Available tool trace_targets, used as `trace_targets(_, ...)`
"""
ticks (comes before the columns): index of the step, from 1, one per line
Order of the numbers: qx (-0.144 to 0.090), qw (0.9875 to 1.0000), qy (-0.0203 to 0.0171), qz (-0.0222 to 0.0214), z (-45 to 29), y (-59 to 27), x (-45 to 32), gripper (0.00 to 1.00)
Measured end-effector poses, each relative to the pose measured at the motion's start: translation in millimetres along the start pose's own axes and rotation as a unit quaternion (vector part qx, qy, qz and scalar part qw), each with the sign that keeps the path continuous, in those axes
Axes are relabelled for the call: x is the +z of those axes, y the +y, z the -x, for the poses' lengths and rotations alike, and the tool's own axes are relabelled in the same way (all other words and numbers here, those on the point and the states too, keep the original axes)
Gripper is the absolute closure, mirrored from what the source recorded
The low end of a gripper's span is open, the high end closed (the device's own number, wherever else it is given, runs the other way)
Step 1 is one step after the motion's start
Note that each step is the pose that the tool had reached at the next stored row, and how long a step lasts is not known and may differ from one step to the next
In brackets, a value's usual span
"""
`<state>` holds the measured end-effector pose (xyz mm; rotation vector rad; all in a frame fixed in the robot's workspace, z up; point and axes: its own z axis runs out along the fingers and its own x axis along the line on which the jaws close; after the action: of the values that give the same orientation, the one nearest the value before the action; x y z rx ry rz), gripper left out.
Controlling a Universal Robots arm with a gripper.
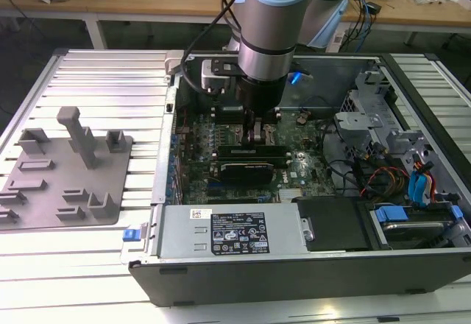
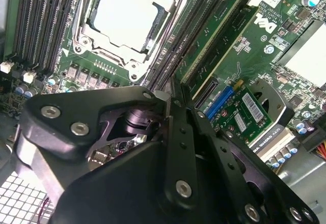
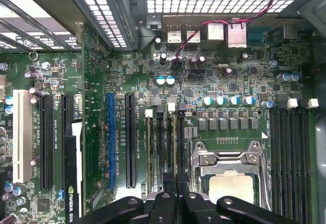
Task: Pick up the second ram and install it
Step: 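Insert the second ram into the second slot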
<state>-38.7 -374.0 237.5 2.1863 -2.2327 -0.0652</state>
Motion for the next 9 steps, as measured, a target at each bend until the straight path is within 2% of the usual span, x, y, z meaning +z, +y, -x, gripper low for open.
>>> trace_targets(9, -0.001, 1.0000, 0.0002, 0.0001, 0.0, 0.0, -1.5, 0.91)
